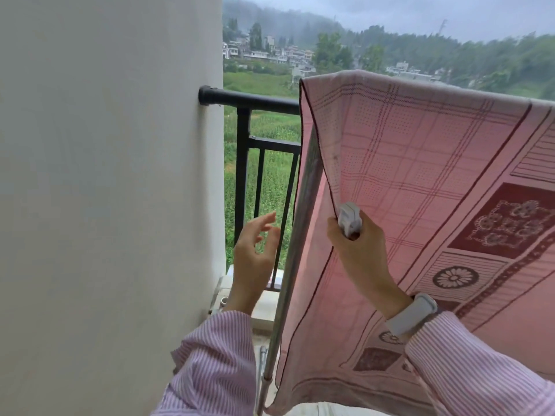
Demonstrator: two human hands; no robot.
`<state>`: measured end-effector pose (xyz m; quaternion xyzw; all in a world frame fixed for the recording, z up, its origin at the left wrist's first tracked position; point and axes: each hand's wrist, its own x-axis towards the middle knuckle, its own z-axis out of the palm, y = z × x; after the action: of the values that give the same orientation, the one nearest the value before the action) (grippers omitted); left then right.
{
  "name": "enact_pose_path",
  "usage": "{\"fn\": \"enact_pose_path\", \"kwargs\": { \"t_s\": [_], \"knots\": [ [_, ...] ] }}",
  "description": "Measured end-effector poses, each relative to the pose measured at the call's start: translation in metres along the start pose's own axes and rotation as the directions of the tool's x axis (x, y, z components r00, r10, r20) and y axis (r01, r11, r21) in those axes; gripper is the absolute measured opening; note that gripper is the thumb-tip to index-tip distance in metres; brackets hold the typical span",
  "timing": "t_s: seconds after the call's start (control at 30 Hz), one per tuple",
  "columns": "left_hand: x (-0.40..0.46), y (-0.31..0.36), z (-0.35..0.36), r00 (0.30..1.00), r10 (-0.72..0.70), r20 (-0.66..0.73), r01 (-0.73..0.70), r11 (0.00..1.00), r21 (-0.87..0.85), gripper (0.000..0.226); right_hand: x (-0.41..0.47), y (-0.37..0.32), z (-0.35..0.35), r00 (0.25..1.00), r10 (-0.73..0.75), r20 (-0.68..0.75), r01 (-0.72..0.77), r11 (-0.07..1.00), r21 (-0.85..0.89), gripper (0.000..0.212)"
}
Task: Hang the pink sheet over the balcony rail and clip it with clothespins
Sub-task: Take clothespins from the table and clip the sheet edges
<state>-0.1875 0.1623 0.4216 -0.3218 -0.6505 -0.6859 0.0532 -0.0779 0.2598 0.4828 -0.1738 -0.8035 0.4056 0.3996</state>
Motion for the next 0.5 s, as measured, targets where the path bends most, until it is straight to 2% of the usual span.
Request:
{"fn": "enact_pose_path", "kwargs": {
  "t_s": [0.07,0.2,0.3,0.4,0.5],
  "knots": [
    [0.021,0.002,0.006,0.988,-0.111,0.108,0.122,0.987,-0.104,0.028,0.003,0.004,-0.004,1.0,0.016,-0.019,-0.016,1.0,0.014,0.036],
    [0.047,0.007,0.019,0.963,-0.163,0.213,0.218,0.939,-0.265,0.029,0.006,0.009,-0.008,0.999,0.018,-0.036,-0.017,1.0,0.019,0.031],
    [0.057,0.005,0.023,0.962,-0.171,0.213,0.226,0.936,-0.269,0.026,0.009,0.012,-0.008,0.999,0.019,-0.04,-0.018,1.0,0.024,0.027],
    [0.063,0.007,0.027,0.965,-0.17,0.198,0.226,0.926,-0.302,0.017,0.013,0.014,-0.006,0.998,0.034,-0.045,-0.033,0.999,0.03,0.033],
    [0.067,0.008,0.028,0.973,-0.148,0.176,0.188,0.951,-0.244,0.01,0.013,0.014,-0.002,0.998,0.035,-0.046,-0.033,0.999,0.041,0.035]
  ]
}}
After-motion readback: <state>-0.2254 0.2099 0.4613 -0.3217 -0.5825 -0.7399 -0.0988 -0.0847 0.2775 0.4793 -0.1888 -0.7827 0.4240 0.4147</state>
